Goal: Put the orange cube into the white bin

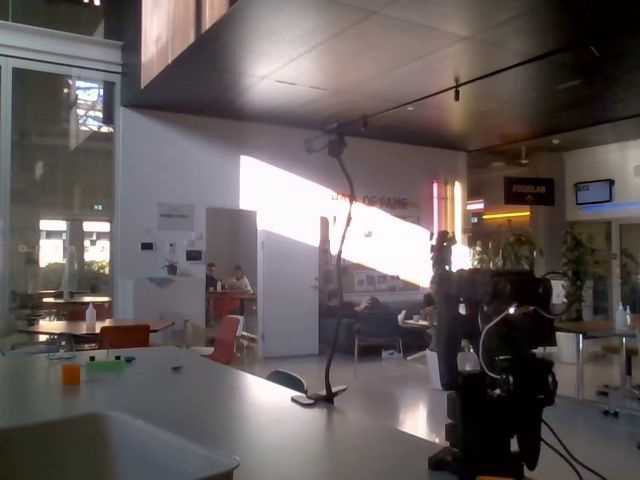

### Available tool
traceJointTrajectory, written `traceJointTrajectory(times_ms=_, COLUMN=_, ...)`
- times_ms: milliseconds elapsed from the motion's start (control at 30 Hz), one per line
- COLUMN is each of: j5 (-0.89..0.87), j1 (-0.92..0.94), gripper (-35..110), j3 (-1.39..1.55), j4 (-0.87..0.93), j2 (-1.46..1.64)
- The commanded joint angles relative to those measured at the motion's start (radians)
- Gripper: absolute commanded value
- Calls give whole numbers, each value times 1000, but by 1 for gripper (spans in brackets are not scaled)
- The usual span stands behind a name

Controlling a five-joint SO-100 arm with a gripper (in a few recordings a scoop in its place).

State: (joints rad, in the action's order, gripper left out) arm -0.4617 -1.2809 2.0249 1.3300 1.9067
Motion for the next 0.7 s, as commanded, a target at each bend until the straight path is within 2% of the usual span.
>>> traceJointTrajectory(times_ms=0, j5=-6, j1=-2, gripper=18, j3=-5, j4=5, j2=8)
traceJointTrajectory(times_ms=333, j5=-49, j1=3, gripper=18, j3=150, j4=0, j2=15)
traceJointTrajectory(times_ms=667, j5=-84, j1=2, gripper=18, j3=149, j4=14, j2=71)
